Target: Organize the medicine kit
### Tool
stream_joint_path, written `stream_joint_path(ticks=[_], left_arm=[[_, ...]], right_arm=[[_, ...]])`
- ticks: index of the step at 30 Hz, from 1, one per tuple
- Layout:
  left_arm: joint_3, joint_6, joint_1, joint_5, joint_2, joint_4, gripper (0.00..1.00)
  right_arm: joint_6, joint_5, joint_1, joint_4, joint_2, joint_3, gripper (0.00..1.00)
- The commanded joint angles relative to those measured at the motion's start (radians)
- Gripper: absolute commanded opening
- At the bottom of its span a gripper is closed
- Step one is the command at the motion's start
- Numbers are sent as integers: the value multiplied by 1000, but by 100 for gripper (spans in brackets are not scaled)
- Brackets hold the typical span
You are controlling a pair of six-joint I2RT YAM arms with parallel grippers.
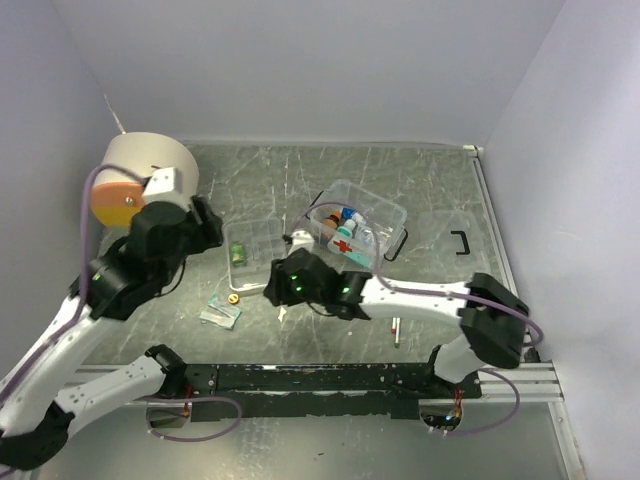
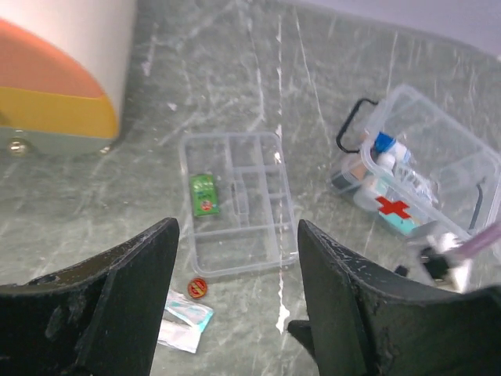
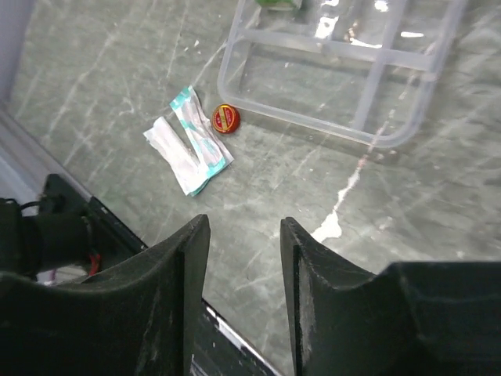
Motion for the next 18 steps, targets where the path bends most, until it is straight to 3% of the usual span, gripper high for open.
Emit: stream_joint_path(ticks=[1, 9, 18], left_arm=[[-79, 44, 5, -172, -145, -27, 73], [-219, 43, 6, -187, -404, -87, 76], [-257, 0, 5, -226, -488, -107, 79]], right_arm=[[9, 147, 77, 13, 149, 109, 39], [-44, 180, 135, -39, 471, 353, 29], [-114, 212, 144, -102, 634, 496, 29]])
